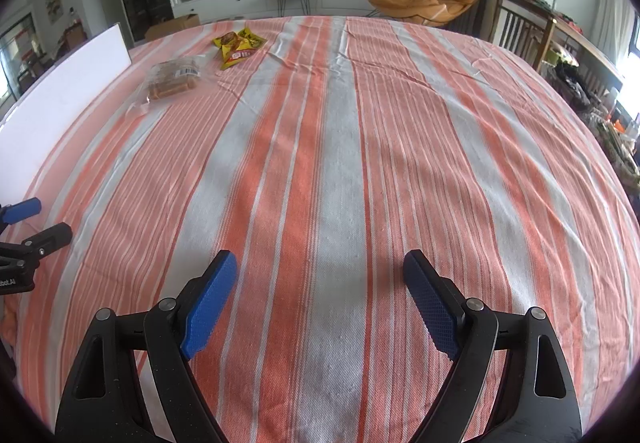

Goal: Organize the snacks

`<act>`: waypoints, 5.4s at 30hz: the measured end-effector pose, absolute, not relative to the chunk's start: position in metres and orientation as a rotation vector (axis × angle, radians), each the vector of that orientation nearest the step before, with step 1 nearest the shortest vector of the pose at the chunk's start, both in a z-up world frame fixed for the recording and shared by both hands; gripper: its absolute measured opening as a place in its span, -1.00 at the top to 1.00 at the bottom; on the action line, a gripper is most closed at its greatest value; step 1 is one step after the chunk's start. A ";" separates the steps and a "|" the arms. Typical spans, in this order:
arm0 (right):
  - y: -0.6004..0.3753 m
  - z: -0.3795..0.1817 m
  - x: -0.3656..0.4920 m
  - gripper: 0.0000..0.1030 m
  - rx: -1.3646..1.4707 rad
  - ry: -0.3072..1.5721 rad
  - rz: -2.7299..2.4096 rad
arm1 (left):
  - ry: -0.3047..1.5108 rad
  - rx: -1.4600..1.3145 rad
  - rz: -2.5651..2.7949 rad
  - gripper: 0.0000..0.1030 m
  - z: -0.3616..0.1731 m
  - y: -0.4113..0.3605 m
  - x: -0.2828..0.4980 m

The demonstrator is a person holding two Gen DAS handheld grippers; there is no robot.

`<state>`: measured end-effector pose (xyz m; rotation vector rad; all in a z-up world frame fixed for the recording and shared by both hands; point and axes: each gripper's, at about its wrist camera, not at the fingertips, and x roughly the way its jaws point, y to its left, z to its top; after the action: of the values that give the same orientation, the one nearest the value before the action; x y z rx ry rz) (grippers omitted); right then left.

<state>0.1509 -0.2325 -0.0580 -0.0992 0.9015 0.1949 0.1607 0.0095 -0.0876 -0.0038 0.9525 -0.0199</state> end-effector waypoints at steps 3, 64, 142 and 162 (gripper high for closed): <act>-0.232 -0.059 0.152 -0.70 -0.099 0.901 0.195 | 0.952 -0.004 -0.020 -1.00 -0.088 0.009 0.161; -0.233 -0.056 0.142 -0.75 -0.097 0.899 0.206 | 0.953 -0.049 0.070 -1.00 -0.102 0.061 0.225; -0.159 -0.066 0.140 -0.76 -0.164 0.903 0.324 | 0.951 -0.048 0.073 -1.00 -0.099 0.061 0.224; -0.159 -0.066 0.141 -0.76 -0.165 0.903 0.323 | 0.951 -0.048 0.073 -1.00 -0.099 0.061 0.224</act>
<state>0.1408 -0.1588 -0.0662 -0.1648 0.9033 0.3233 0.2241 0.0611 -0.0991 -0.0479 0.9507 0.0729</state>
